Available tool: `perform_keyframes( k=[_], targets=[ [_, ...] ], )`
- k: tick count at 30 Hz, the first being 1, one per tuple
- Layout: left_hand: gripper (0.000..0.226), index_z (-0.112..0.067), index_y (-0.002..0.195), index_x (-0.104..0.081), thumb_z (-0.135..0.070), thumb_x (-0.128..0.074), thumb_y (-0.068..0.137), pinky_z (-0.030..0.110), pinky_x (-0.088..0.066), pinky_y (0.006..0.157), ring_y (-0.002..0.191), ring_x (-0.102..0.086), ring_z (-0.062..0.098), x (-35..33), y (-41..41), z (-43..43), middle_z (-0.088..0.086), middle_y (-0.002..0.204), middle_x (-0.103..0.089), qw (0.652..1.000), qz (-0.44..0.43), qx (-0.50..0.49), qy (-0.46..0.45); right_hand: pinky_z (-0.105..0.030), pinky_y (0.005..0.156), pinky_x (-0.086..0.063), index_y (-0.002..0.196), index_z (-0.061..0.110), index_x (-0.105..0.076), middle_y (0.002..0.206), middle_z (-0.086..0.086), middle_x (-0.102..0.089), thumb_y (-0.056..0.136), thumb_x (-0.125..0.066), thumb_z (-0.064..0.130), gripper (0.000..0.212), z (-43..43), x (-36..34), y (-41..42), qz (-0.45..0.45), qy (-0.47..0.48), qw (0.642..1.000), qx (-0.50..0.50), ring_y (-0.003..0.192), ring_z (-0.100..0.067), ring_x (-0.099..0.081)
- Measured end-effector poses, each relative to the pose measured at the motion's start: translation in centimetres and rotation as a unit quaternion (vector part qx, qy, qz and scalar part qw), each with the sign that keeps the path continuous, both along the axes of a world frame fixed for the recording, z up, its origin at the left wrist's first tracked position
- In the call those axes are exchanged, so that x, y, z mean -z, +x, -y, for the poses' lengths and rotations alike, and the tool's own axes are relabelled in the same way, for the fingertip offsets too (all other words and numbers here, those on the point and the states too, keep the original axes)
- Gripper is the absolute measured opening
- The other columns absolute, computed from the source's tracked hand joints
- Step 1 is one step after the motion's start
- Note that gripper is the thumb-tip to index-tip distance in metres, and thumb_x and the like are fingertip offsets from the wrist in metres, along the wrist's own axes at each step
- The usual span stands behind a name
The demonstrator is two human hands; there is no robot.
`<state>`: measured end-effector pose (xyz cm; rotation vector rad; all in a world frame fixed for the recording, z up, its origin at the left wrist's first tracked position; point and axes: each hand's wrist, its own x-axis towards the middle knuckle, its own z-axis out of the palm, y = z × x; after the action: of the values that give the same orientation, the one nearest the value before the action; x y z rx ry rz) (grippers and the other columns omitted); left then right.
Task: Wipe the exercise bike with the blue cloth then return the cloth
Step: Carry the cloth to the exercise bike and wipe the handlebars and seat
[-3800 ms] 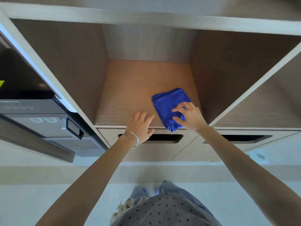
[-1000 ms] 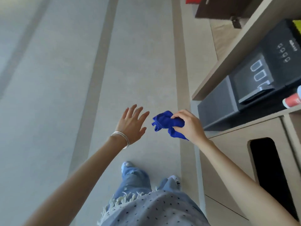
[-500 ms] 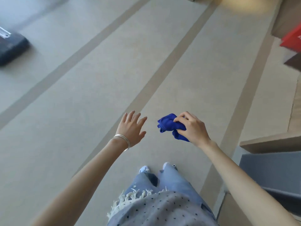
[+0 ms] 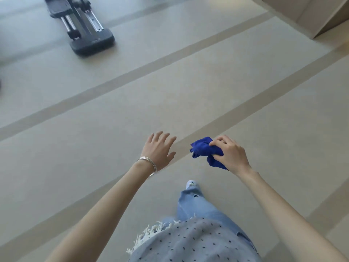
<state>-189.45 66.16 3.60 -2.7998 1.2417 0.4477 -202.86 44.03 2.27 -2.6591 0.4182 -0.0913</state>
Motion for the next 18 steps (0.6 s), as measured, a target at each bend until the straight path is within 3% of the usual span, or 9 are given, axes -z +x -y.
perform_keyframes(
  k=[9, 12, 18],
  targets=[
    [0.057, -0.026, 0.146, -0.023, -0.045, -0.038, 0.095, 0.040, -0.015, 0.117, 0.143, -0.018, 0.028, -1.4, 5.5, 7.3, 0.003, 0.154, -0.026, 0.996, -0.008, -0.089, 0.003, -0.027, 0.051, -0.040, 0.096, 0.022, -0.065, 0.098, 0.004, -0.062, 0.069, -0.071, 0.010, 0.031, 8.2, -1.4, 8.9, 0.015, -0.044, 0.996, -0.079, 0.086, -0.020, -0.060],
    [0.057, -0.026, 0.147, -0.023, -0.045, -0.038, 0.095, 0.040, -0.015, 0.117, 0.143, -0.017, 0.028, -1.6, 7.8, 8.3, 0.004, 0.153, -0.026, 0.995, -0.014, -0.099, 0.018, -0.024, 0.048, -0.034, 0.094, 0.022, -0.065, 0.094, 0.002, -0.063, 0.065, -0.073, 0.007, 0.034, 9.5, -1.4, 11.1, 0.032, -0.065, 0.993, -0.096, 0.080, -0.022, -0.062],
    [0.057, -0.026, 0.147, -0.023, -0.045, -0.039, 0.095, 0.041, -0.016, 0.116, 0.143, -0.017, 0.029, -1.1, 13.4, 10.1, 0.004, 0.153, -0.027, 0.994, -0.023, -0.101, 0.025, -0.023, 0.050, -0.036, 0.093, 0.023, -0.067, 0.092, 0.004, -0.063, 0.065, -0.073, 0.008, 0.033, 11.1, -1.0, 17.4, 0.033, -0.056, 0.994, -0.090, 0.076, -0.022, -0.062]
  ],
)
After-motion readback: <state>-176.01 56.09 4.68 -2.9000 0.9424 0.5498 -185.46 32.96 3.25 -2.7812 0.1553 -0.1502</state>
